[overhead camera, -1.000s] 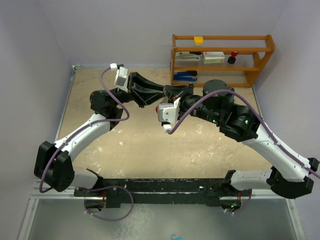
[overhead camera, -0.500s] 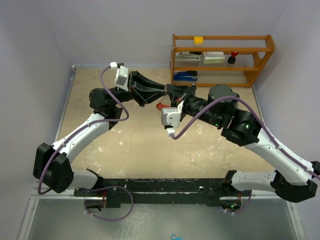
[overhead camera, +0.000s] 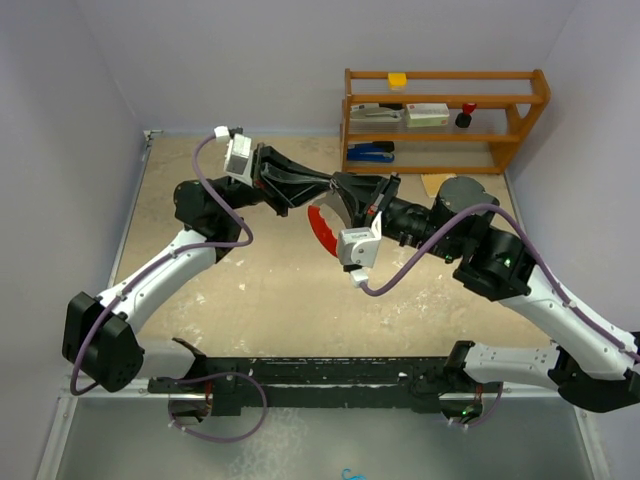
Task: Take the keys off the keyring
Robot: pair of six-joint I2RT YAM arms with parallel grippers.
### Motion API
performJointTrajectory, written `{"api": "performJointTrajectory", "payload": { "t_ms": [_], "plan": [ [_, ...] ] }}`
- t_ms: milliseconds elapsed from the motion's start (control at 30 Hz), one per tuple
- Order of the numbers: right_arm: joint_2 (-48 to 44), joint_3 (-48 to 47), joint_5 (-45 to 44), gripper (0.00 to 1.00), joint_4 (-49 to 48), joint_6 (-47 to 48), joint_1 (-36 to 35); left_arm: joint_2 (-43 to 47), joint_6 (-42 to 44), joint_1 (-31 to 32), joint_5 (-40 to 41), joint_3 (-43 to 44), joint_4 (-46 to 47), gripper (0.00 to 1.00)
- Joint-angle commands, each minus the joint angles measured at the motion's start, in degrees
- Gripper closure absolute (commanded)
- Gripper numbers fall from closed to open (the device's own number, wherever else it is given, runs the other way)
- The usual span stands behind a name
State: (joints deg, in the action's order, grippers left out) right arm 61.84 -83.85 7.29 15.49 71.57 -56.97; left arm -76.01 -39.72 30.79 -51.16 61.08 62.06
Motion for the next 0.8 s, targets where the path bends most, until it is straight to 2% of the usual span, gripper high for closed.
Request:
{"api": "performJointTrajectory", "payload": {
  "t_ms": [0,333,767],
  "plan": [
    [-1.49,-0.52,7.38,0.98,-8.50,-0.04,-1.65,-0.36,-0.89,-0.20,3.95,1.19,-0.34,1.00],
    [-1.64,0.16,6.96,0.98,-8.03,-0.35,-1.74,-0.20,-1.98,-0.20,8.94,1.27,-0.40,1.00],
    [-3.69,2.39,6.34,0.98,-8.89,0.76,-1.70,-0.70,8.63,-0.79,14.49,9.94,-26.08,1.00]
  ]
}}
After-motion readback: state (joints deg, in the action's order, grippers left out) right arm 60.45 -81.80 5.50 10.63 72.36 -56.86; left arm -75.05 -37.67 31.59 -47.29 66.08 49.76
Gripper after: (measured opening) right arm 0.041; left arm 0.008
